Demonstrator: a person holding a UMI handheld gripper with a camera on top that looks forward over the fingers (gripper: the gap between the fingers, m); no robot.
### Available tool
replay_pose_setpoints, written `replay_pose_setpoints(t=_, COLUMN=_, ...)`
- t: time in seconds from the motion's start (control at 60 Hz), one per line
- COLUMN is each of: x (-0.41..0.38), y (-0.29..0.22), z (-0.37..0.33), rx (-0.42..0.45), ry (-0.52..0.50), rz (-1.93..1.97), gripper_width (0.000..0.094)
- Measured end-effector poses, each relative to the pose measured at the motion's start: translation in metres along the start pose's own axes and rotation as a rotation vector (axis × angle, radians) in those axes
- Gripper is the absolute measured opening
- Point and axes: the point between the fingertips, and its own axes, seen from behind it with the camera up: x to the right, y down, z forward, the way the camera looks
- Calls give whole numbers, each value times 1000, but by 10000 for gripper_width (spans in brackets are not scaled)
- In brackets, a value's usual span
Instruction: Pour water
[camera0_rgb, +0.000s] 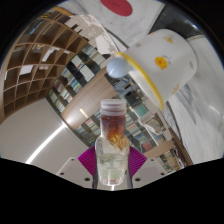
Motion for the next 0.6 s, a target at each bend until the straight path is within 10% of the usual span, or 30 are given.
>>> replay_pose_setpoints(t=0.25, x=4, y=-2, z=-16, rx=-33, ry=85, rz=-85, gripper_width=387)
replay_pose_setpoints(t=0.417, x=-77, y=32, z=3, rx=-113, ry=126, rz=-701, gripper_width=386)
replay_pose_setpoints(t=0.6, x=-180, y=9, z=10, rx=8, ry=121, rz=-1498, gripper_width=389)
